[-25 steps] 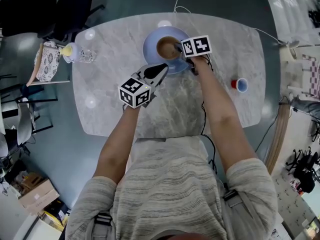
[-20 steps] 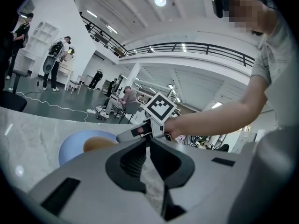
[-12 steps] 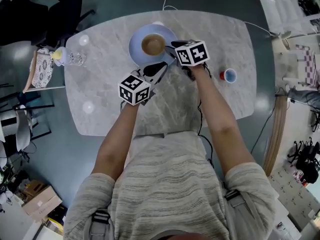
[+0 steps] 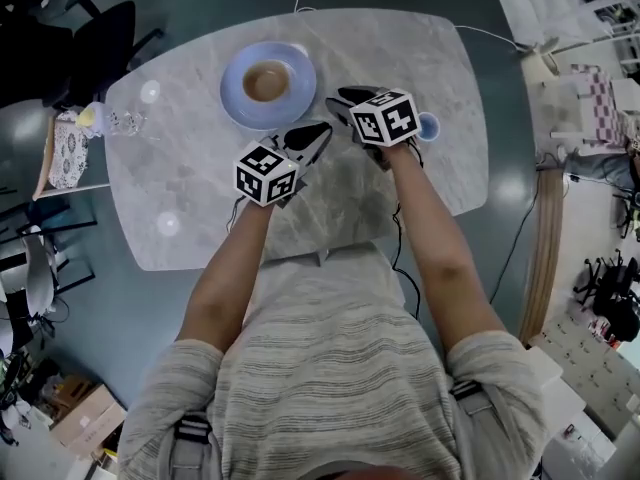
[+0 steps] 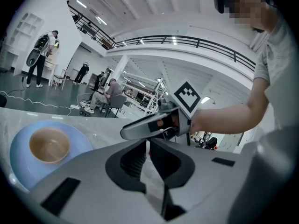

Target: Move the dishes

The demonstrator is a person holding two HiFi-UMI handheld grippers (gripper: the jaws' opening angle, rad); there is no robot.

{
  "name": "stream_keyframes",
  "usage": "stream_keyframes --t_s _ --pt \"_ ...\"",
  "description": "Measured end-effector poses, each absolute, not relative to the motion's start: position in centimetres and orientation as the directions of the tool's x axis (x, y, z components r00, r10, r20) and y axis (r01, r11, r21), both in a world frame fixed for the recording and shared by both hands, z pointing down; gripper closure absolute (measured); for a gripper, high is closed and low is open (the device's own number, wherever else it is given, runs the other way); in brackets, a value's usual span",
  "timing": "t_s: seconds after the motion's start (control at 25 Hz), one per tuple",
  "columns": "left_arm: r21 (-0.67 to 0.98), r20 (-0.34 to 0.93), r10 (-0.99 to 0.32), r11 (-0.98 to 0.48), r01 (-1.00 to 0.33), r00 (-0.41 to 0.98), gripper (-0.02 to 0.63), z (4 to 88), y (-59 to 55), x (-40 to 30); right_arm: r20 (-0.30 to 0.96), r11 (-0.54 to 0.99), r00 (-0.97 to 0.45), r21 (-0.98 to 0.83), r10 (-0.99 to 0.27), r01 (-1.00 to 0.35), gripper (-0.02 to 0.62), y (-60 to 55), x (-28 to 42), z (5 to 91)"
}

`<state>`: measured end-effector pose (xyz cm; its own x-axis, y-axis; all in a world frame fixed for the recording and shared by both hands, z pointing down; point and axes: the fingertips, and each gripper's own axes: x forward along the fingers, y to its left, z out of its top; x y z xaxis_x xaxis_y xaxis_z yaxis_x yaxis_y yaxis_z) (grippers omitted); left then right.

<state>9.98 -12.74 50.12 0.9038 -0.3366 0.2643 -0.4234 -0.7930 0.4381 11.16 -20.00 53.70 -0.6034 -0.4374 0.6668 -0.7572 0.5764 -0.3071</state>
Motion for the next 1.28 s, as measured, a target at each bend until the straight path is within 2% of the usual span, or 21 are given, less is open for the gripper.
stream_keyframes --t_s 0.76,1.28 --pt "0.476 0.236 -0.223 -0.822 -0.313 0.946 0.583 50.7 -8.9 21.2 0.753 0.557 -0.46 -0.15 -0.471 -0.817 0.445 -13.7 25.3 53.8" --pt "0.503 0.227 -0.2 -0.814 -0.291 0.953 0.583 52.0 -7.8 25.4 0.86 0.676 -0.342 0.004 -0.378 -0.737 0.443 -11.0 29.8 57.0"
